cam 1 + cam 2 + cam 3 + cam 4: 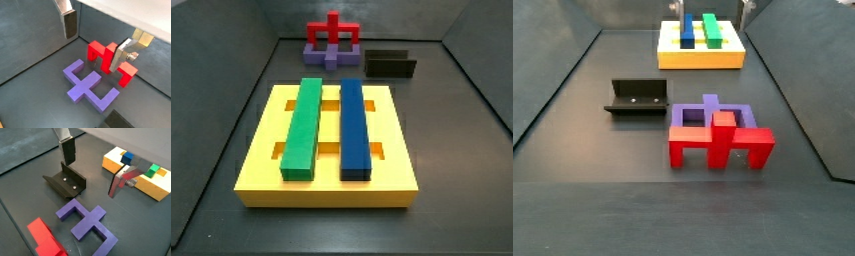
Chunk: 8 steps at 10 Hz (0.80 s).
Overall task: Pick up the purple object. Move up. Place the purple object on the fixture. Regrasp the purple object. Move to above the board. Insert the purple object.
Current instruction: Pick up the purple object.
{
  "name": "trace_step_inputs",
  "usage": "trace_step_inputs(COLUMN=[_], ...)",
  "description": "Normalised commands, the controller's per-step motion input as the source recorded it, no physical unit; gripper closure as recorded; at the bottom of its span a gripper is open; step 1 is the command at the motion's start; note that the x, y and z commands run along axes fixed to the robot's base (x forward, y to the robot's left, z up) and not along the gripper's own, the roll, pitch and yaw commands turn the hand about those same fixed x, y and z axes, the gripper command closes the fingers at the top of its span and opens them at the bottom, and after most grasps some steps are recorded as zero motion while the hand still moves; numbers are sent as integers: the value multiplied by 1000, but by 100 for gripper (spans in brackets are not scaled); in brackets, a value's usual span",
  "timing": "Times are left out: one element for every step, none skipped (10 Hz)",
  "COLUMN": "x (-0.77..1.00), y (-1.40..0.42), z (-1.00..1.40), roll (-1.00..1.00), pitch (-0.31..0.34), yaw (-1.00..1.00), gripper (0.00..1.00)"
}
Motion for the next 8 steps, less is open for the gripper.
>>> trace_step_inputs(x=[0,0,0,94,0,0,0,-57], y=[0,0,-40,-360,-326,-249,-63,-29], z=[-6,-120,-246,-340,-391,-371,-349,-429], roll=[-14,-73,-97,0,-3,-33,-19,-24], pitch=[0,-14,-27,-34,-69,-79,-47,-83], yaw=[0,0,0,0,3,0,0,0], gripper=[0,0,0,0,0,0,0,0])
